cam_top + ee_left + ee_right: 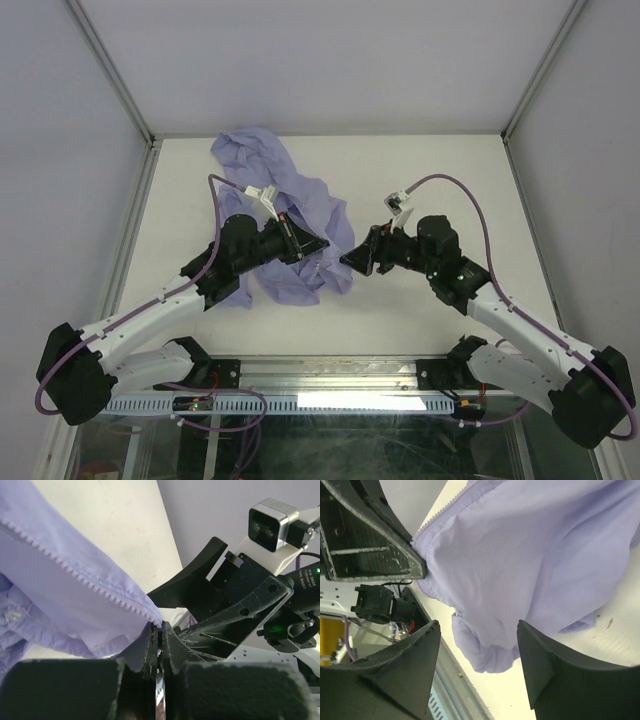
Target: Zip up the jacket
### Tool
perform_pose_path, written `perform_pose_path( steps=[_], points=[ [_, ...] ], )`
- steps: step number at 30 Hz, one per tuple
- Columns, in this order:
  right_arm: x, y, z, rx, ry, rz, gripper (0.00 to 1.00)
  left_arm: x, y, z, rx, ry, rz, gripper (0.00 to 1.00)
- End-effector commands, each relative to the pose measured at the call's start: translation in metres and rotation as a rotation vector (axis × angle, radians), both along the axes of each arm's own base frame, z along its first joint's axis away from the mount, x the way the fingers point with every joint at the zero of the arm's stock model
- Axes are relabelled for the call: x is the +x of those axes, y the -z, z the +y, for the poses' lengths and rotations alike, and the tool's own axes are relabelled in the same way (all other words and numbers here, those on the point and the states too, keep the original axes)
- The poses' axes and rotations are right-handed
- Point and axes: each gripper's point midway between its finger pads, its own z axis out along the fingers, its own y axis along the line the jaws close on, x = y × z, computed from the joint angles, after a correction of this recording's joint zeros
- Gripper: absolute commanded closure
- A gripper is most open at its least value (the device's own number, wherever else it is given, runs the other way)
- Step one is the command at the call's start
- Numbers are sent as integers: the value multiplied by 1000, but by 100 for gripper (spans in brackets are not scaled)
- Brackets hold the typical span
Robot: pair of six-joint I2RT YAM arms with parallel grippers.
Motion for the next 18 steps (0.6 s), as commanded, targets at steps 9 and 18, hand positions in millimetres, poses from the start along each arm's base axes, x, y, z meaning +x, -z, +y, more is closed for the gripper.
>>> perform_pose_path(
  steps=[9, 18],
  points=[
    [-27, -76, 1, 105, -170, -430, 31, 11, -57, -3, -60, -40, -55, 100],
    [-18, -63, 23, 113, -196, -449, 31, -3, -63, -14, -131, 48, -28, 100]
  ],
)
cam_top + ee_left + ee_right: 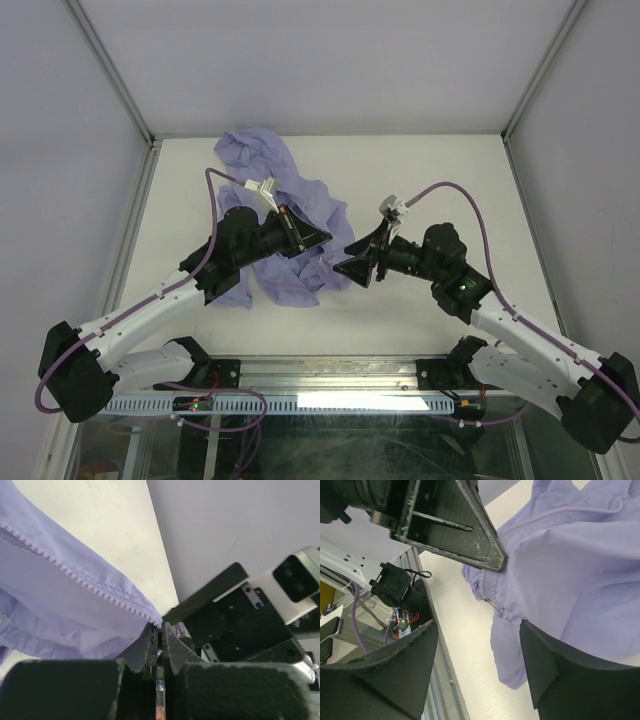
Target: Zip up the jacket
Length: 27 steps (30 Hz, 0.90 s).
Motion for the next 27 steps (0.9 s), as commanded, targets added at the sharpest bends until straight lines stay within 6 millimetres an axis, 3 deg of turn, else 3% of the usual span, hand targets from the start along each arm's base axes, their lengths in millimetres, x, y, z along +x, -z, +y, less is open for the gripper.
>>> perform_pose_path(
  steps=[1, 7, 18, 27],
  points=[
    [12, -9, 11, 51, 1, -113, 29, -11, -34, -11, -108, 75, -40, 100],
    [19, 3, 18, 30, -50, -198, 25, -25, -39, -17, -136, 166, -47, 100],
    [-1, -3, 20, 53, -291, -248, 32, -32, -37, -16, -101, 212, -67, 100],
    [-7, -4, 24, 46, -367, -226, 53, -30, -35, -17, -96, 216, -59, 100]
  ],
)
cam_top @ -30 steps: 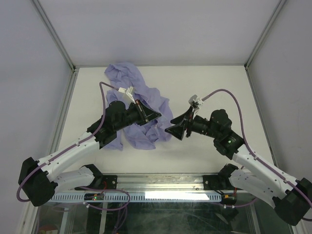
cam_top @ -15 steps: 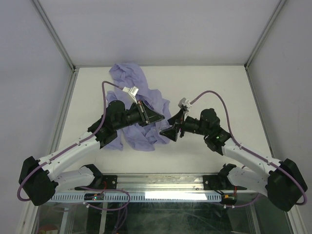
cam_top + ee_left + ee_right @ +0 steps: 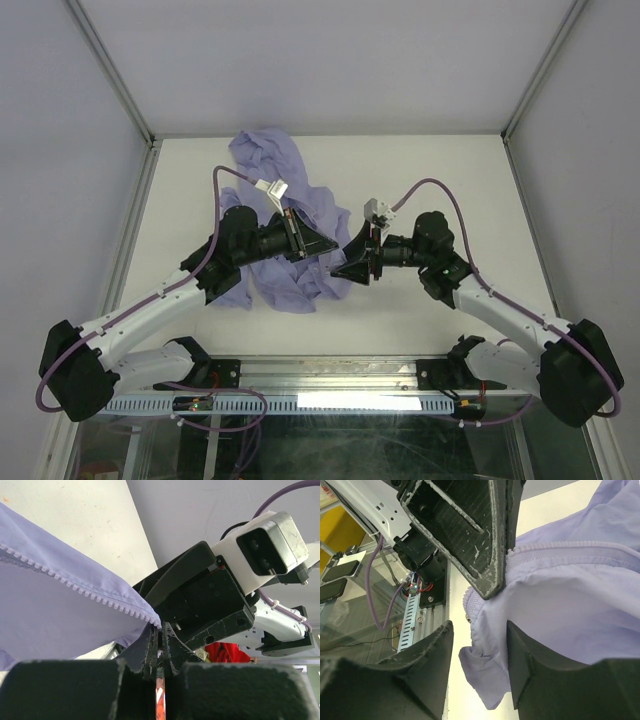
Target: Zip up the jacket
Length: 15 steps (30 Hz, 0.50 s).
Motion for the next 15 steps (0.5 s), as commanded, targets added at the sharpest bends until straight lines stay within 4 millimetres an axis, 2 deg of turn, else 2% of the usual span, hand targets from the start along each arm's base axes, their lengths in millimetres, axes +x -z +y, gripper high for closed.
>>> perform_pose_path(
  steps=[1, 3, 8, 10, 12, 15],
  points=[
    [-2, -25, 4, 51, -55, -82, 56, -3, -25, -4, -48, 40, -59, 100],
    [-1, -24, 4, 48, -56, -79, 64, -2, -24, -5, -52, 38, -59, 100],
    [-3, -21, 5, 39, -81, -49, 92, 2, -22, -4, -39, 22, -64, 100],
    [-2, -23, 5, 36, -92, -19, 99, 4, -19, -2, -18, 3, -66, 97],
    [1, -25, 5, 35, -82, 22, 100, 8, -17, 4, -3, -29, -66, 90],
    [10, -31, 6, 41, -43, 95, 100, 9, -13, 12, 15, -65, -72, 70]
  ],
)
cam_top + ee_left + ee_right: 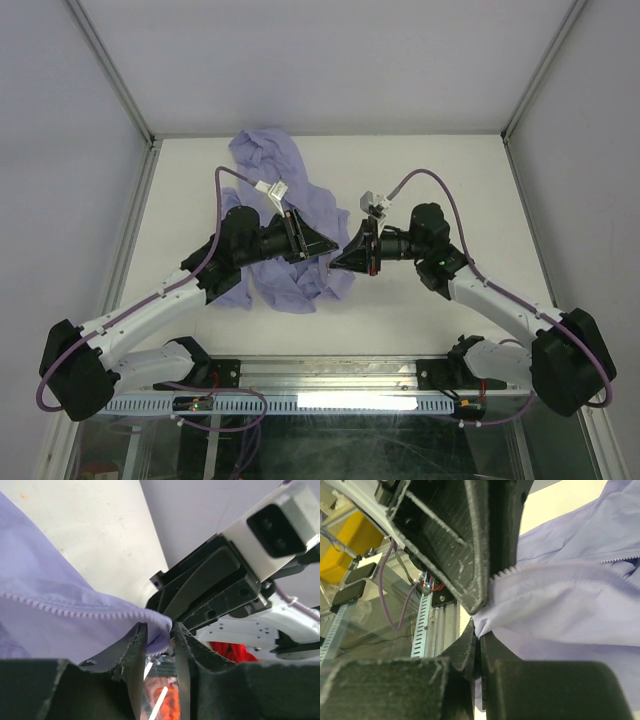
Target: Zip up the jacket
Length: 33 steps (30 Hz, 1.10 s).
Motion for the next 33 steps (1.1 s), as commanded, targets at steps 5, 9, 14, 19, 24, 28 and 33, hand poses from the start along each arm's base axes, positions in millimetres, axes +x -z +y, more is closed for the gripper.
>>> perform_pose_path(
  steps=[5, 9, 14, 19, 24, 28, 33],
  points=[
    [15, -38, 6, 49, 39, 128, 100, 0, -4, 20, 18, -71, -45, 52],
    [20, -39, 6, 53, 79, 171, 100, -6, 6, 23, 9, -63, -27, 48],
    [26, -39, 6, 66, 124, 193, 100, -12, 18, 27, 5, -59, -27, 46],
    [28, -42, 7, 76, 138, 201, 100, -16, 19, 25, -28, -30, -55, 47],
    [29, -43, 7, 81, 143, 203, 100, -17, 17, 15, -44, 14, -78, 49],
    [29, -45, 6, 86, 145, 203, 100, -17, 19, 9, -44, 34, -83, 52],
    [29, -47, 5, 88, 151, 200, 100, -19, 25, 4, -36, 62, -74, 69]
  ],
)
